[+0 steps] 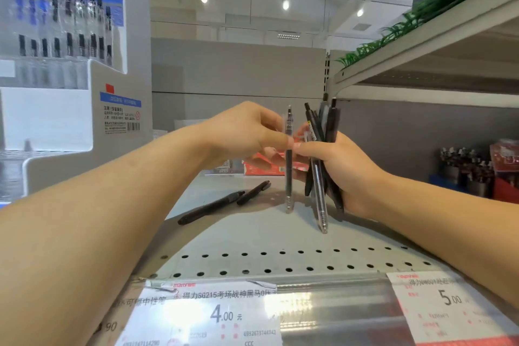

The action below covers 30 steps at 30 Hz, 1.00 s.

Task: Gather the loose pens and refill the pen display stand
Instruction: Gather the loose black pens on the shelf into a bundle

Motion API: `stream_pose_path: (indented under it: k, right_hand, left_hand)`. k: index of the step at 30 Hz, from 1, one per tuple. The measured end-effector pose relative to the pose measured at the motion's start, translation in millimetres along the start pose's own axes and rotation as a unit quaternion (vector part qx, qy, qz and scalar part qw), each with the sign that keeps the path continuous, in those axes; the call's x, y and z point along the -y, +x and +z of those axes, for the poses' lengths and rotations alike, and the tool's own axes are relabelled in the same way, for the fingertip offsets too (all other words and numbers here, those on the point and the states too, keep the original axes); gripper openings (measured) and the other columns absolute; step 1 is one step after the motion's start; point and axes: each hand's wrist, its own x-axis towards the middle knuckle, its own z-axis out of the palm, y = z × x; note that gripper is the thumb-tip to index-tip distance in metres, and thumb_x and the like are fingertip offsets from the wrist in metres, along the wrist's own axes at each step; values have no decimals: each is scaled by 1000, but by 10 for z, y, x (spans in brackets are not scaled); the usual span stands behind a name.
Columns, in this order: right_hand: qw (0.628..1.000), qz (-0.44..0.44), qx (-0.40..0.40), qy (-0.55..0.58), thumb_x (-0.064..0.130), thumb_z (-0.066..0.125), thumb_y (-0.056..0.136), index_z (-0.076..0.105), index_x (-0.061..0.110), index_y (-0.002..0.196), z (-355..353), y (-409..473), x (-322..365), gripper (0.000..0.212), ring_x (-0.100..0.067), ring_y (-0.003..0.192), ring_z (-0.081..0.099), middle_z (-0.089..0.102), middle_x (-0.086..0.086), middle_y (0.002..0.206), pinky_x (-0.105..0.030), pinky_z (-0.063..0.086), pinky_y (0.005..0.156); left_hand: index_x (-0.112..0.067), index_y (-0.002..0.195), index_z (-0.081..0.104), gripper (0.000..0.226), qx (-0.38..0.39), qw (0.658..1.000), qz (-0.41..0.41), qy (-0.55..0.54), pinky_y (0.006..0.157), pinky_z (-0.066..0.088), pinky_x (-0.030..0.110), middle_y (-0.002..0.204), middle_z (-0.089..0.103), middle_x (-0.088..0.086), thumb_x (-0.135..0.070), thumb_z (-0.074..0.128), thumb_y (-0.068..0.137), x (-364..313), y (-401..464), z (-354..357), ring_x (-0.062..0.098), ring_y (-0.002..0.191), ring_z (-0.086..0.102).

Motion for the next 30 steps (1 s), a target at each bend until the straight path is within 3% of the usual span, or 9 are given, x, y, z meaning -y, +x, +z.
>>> stream_pose_path:
  k: [4,10,14,17,19,22,26,28,30]
  right_hand:
    - [998,-46,-33,-26,18,68,96,60,25,113,-30,7,-13,20,-15,90,77,79,1,94,-25,58,62]
    - [993,-89,-70,-46,22,64,99,58,30,115,-23,49,-25,19,-25,97,75,76,-9,108,-47,56,90]
    - [999,-1,50,-16,5,66,94,57,21,124,-50,19,-72,35,-24,92,75,75,-7,101,-45,60,82]
    - [997,48,65,7,-8,61,91,60,13,107,-50,18,-118,26,-22,74,70,70,-10,83,-43,62,79]
    - [998,45,34,-16,-7,60,93,62,9,97,-63,33,-123,17,-19,70,67,66,-10,78,-36,61,74]
    - [1000,7,-29,-9,-6,59,95,65,12,100,-104,56,-103,20,-18,75,71,72,-5,80,-33,59,75]
    - [999,54,0,3,-1,62,96,67,11,109,-118,44,-121,19,-16,80,73,75,-4,85,-32,63,75]
    - [995,92,19,-10,5,63,96,67,12,115,-126,35,-132,20,-16,78,72,74,-6,85,-35,63,77]
    - [994,105,18,-9,7,63,96,66,11,116,-127,35,-135,20,-16,73,70,71,-5,78,-39,62,80]
  left_hand:
    - [-4,95,72,21,-45,998,29,18,65,59,25,80,76,5,-24,74,90,-44,26,45,13,72,73]
    - [-4,92,72,25,-59,996,41,55,61,60,26,72,70,3,-26,62,99,-83,17,110,11,63,67]
    - [-7,100,73,21,-17,996,11,86,63,61,29,81,75,8,-13,52,99,-50,21,112,13,66,69]
    - [-18,100,72,19,-19,991,-28,133,58,61,27,70,71,0,-19,53,97,38,62,11,11,60,67]
    - [-15,100,72,21,-8,973,-83,216,53,57,23,77,73,0,-27,55,96,140,78,-94,12,63,68]
    - [-18,105,69,20,99,907,-222,345,53,55,22,89,72,0,-34,63,94,302,40,-193,14,72,70]
    - [-14,116,69,30,172,857,-284,395,56,55,22,90,71,2,-29,69,90,418,45,-167,16,75,69]
    - [-13,109,70,24,133,870,-268,393,52,52,20,87,68,3,-26,68,90,401,43,-184,16,68,65]
    - [-13,101,71,17,32,916,-222,334,49,50,18,82,69,4,-26,66,90,347,44,-234,14,60,65]
